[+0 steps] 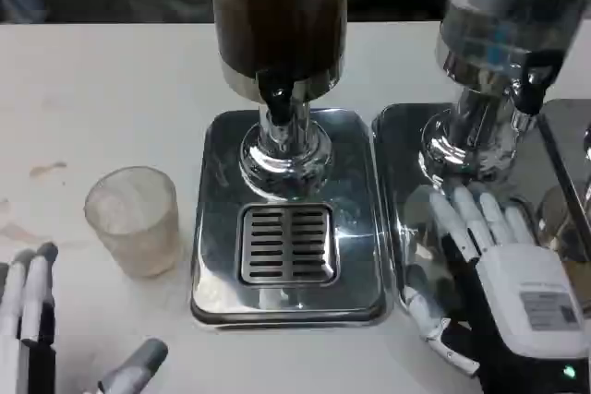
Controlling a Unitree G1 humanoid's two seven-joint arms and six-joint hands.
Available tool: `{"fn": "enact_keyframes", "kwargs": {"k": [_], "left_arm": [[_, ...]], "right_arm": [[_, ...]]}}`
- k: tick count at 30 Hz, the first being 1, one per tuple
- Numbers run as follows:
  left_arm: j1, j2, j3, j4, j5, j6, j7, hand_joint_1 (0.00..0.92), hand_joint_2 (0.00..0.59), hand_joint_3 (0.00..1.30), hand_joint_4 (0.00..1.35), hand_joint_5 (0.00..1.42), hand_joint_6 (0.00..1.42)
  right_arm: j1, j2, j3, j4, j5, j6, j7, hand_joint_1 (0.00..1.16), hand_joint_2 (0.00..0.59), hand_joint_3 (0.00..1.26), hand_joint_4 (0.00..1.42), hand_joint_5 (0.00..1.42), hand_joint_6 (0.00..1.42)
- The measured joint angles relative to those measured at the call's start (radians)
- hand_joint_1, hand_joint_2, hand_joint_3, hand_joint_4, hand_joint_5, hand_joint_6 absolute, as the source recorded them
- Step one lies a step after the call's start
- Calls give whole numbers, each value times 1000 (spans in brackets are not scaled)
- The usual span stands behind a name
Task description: Grasp the cup under the faucet to collect the drink, then remove the cup.
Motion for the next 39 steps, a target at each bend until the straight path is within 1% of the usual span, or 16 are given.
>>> {"fn": "enact_keyframes", "kwargs": {"k": [6,11,21,27,32,33,35,36,39], "left_arm": [[0,0,0,0,1,1,0,0,98,0,0,0,0],[1,0,0,0,1,2,0,0,98,0,0,0,0],[-11,-1,0,4,-2,2,2,0,98,0,0,0,0],[-17,1,17,31,-33,-18,14,0,98,0,0,0,0],[-17,3,45,31,-64,-50,16,0,94,0,0,0,0],[-20,5,50,33,-76,-60,16,0,85,0,0,0,0],[-50,18,75,54,-115,-98,16,0,80,0,0,0,0],[-65,22,82,64,-125,-109,16,0,68,0,0,0,0],[-122,40,98,120,-181,-166,15,0,60,0,0,0,0]], "right_arm": [[0,0,2,0,14,0,0,321,527,93,0,0,0],[-6,-1,9,8,15,-1,0,326,523,93,0,0,0],[-26,-2,10,18,15,0,0,334,521,85,0,0,0],[-29,17,35,17,-12,11,0,337,521,84,0,0,0],[-22,19,36,7,-24,25,0,338,521,84,0,0,0],[-17,19,36,2,-25,29,0,339,521,84,0,0,0],[-3,20,37,-15,-26,37,0,339,521,83,0,0,0],[0,20,38,-19,-27,40,0,340,521,83,0,0,0],[10,21,41,-24,-30,48,0,340,521,83,0,0,0]]}}
